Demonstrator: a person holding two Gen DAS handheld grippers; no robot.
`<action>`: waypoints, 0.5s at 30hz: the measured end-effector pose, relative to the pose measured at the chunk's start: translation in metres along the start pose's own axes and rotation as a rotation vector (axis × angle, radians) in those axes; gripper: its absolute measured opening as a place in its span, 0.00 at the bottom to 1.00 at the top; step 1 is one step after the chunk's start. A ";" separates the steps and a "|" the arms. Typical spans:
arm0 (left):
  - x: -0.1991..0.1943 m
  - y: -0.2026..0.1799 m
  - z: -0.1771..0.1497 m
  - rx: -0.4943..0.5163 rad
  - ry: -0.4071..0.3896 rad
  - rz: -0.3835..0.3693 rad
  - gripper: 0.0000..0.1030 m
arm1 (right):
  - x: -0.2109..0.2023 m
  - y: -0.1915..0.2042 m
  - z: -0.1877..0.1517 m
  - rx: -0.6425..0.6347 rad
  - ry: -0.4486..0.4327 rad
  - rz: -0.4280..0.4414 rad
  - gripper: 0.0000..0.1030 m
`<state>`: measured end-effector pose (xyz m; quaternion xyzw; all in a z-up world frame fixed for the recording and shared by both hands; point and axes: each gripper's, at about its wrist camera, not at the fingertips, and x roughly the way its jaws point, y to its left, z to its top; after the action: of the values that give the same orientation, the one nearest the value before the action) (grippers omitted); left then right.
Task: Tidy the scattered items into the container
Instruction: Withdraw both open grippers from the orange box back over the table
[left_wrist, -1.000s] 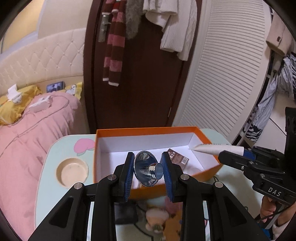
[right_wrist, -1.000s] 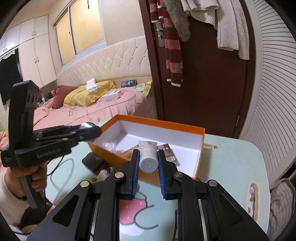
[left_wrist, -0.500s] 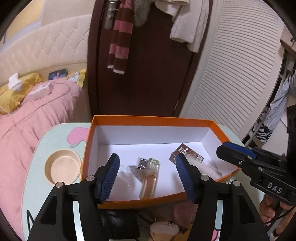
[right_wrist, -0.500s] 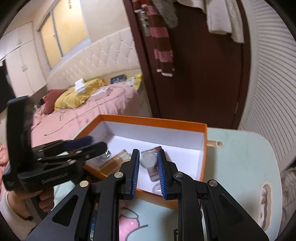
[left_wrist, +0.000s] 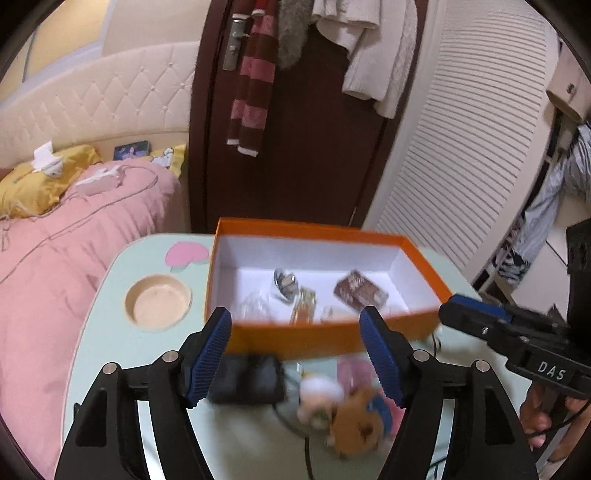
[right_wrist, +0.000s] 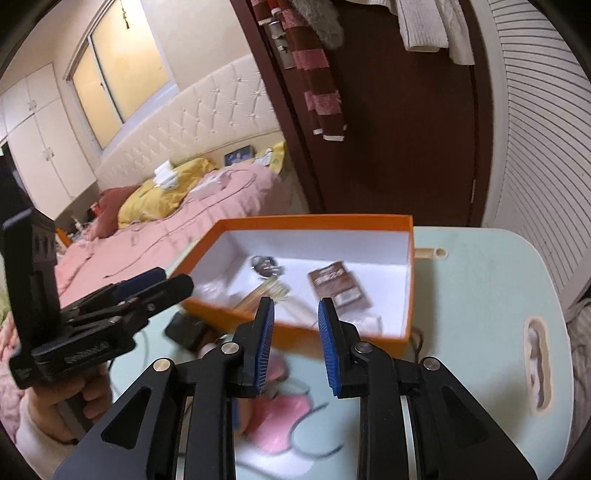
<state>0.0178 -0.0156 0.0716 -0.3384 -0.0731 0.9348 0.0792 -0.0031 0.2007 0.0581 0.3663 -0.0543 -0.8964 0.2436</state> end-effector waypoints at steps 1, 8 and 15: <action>-0.004 0.000 -0.007 0.011 0.009 0.006 0.70 | -0.004 0.004 -0.004 -0.019 0.002 -0.008 0.34; -0.020 0.008 -0.054 0.015 0.056 0.068 0.76 | -0.006 0.020 -0.040 -0.138 0.042 -0.116 0.77; -0.005 0.027 -0.073 -0.035 0.114 0.110 0.76 | 0.023 0.013 -0.062 -0.163 0.189 -0.204 0.77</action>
<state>0.0662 -0.0372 0.0137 -0.3958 -0.0661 0.9156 0.0259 0.0304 0.1832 0.0018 0.4316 0.0794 -0.8795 0.1843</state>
